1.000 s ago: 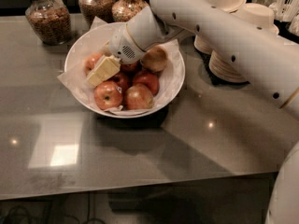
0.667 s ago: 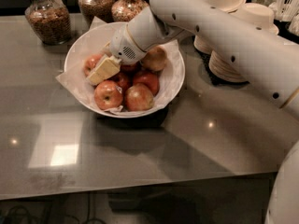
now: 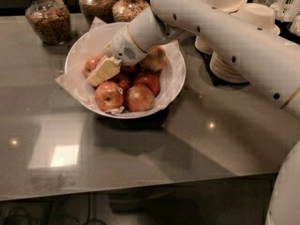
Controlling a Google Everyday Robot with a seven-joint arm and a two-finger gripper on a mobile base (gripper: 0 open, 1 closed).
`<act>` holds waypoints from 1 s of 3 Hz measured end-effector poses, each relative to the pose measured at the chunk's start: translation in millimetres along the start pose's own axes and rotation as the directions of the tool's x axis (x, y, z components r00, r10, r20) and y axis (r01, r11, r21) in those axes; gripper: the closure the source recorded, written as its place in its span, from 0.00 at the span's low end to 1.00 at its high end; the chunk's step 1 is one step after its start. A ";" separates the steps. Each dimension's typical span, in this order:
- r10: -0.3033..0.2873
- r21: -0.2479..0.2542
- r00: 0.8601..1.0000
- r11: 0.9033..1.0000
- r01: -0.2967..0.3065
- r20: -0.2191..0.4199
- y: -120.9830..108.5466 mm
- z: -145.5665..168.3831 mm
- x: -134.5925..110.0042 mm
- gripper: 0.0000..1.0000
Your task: Pick apple from white bowl
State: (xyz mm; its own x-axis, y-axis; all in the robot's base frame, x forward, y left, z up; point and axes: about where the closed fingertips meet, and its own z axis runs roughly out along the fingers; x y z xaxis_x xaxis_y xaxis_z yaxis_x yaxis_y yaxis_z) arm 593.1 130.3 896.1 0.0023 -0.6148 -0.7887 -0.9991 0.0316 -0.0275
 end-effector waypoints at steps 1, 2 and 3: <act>-0.002 -0.002 1.000 1.000 0.002 0.009 0.8 -0.6 -0.9 1.00; -0.019 0.012 0.994 1.000 0.017 0.112 3.8 -24.8 -6.6 1.00; -0.066 0.056 0.970 0.997 0.054 0.232 13.4 -80.1 -18.1 1.00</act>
Offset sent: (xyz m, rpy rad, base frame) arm -0.0118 -0.0563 0.0632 0.3231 -0.0761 0.0006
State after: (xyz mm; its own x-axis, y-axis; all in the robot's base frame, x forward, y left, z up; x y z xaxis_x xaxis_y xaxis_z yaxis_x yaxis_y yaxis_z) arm 576.4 78.7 959.2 0.0778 -0.4157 -0.9062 -0.9936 0.0421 -0.1046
